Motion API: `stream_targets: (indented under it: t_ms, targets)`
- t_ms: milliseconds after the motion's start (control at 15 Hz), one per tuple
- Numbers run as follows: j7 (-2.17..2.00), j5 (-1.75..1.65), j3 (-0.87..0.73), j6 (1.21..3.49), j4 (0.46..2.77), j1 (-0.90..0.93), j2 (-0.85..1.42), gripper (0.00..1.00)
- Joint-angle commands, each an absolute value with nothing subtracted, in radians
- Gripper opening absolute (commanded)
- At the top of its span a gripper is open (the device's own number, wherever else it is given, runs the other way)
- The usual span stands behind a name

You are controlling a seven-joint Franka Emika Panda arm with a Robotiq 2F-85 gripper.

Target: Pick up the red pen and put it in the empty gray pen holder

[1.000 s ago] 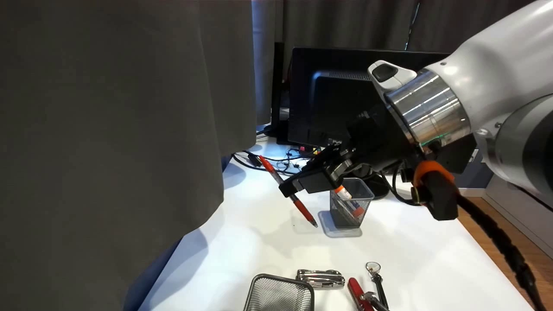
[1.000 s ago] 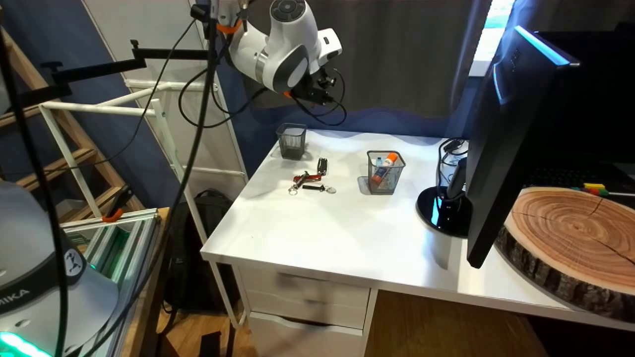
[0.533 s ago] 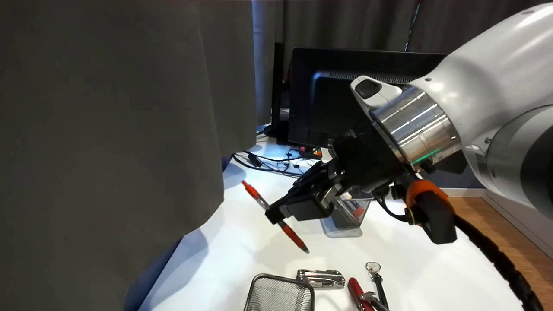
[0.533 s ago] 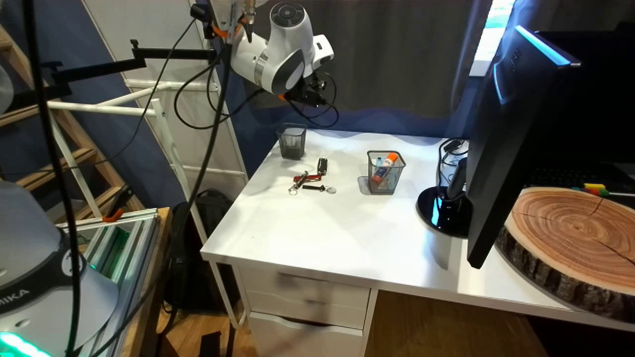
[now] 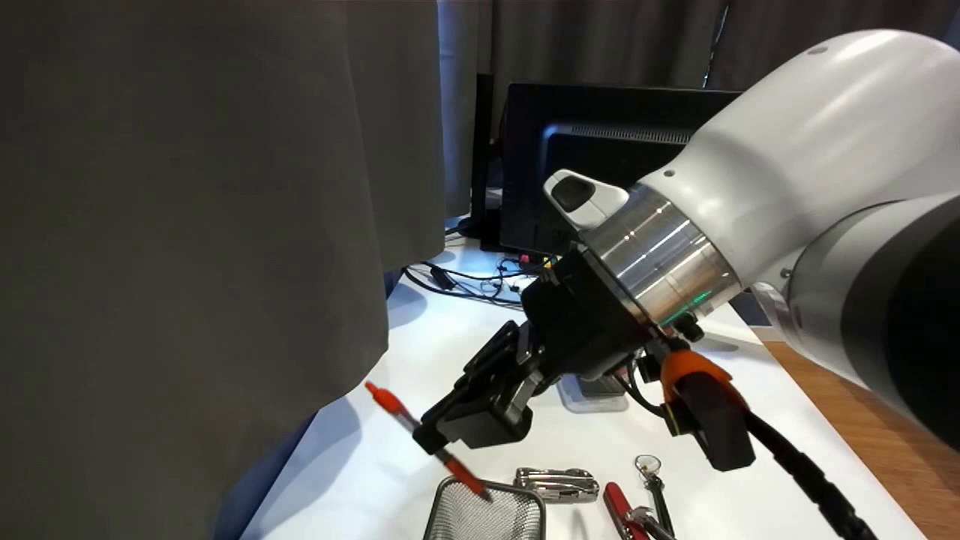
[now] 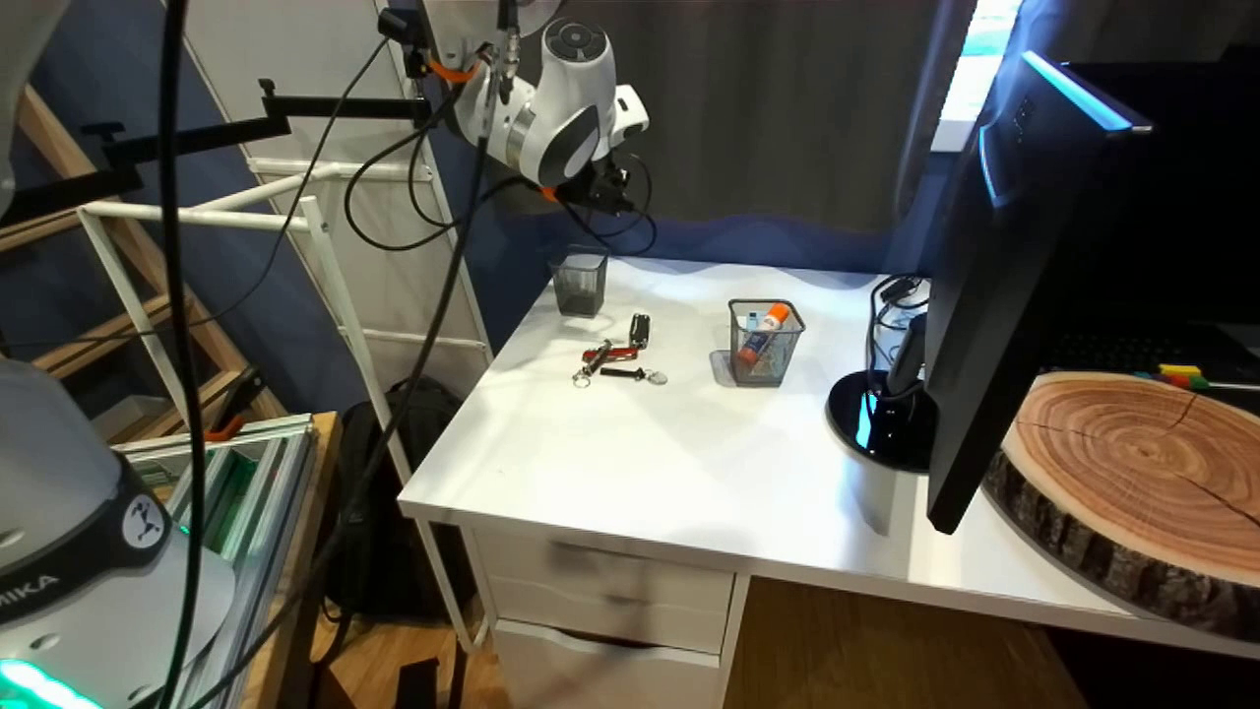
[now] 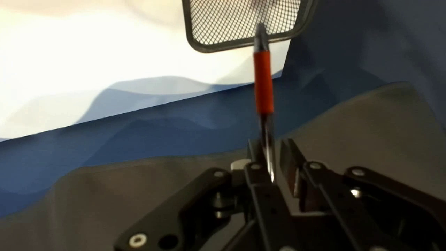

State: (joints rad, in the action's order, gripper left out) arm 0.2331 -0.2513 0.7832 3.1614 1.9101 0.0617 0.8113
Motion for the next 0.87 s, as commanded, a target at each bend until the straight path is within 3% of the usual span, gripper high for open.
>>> stream_targets:
  t_ms: [0,467,733,800]
  targets:
    - [0.256,-0.226,0.79,3.07,1.856,0.076,0.827,0.52]
    - [0.092,-0.135,0.576,3.258,2.049,0.103,0.523,0.99]
    - [0.02,-0.079,0.339,3.342,2.235,0.205,0.323,1.0]
    - [0.081,-0.126,0.455,3.299,2.095,0.126,0.469,1.0]
